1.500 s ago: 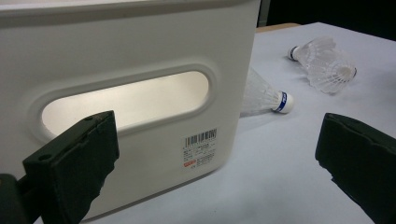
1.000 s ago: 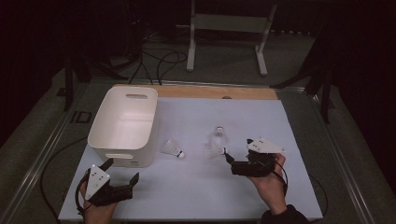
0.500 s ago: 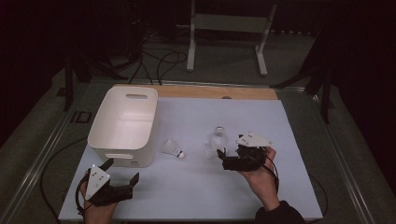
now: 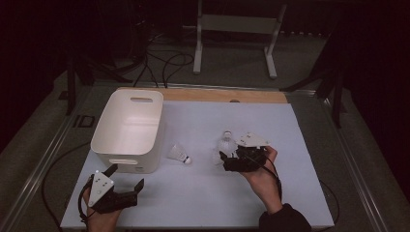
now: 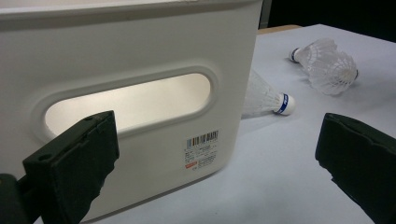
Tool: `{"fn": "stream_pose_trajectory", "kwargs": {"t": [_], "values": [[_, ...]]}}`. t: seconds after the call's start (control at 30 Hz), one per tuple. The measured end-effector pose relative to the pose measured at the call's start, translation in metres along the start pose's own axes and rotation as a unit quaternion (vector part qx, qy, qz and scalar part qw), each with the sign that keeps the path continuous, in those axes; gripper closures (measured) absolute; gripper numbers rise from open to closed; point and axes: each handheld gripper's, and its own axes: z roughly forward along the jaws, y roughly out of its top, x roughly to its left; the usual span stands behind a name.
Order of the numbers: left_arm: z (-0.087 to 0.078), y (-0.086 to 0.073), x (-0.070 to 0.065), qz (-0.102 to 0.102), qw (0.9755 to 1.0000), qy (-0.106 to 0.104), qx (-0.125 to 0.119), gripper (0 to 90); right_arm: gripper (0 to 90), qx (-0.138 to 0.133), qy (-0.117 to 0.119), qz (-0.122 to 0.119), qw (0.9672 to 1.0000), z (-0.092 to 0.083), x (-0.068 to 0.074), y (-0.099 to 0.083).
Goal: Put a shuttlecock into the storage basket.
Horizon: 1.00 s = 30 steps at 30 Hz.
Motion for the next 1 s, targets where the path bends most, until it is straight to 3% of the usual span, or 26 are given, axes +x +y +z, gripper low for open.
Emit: {"fn": "stream_pose_trajectory", "kwargs": {"t": [1.0], "values": [[0.000, 0.000, 0.000, 0.001, 1.0000, -0.001, -0.002, 0.2, 11.1, 0.035, -0.006, -0.016, 0.9992, 0.046, 0.015, 0.004]]}}
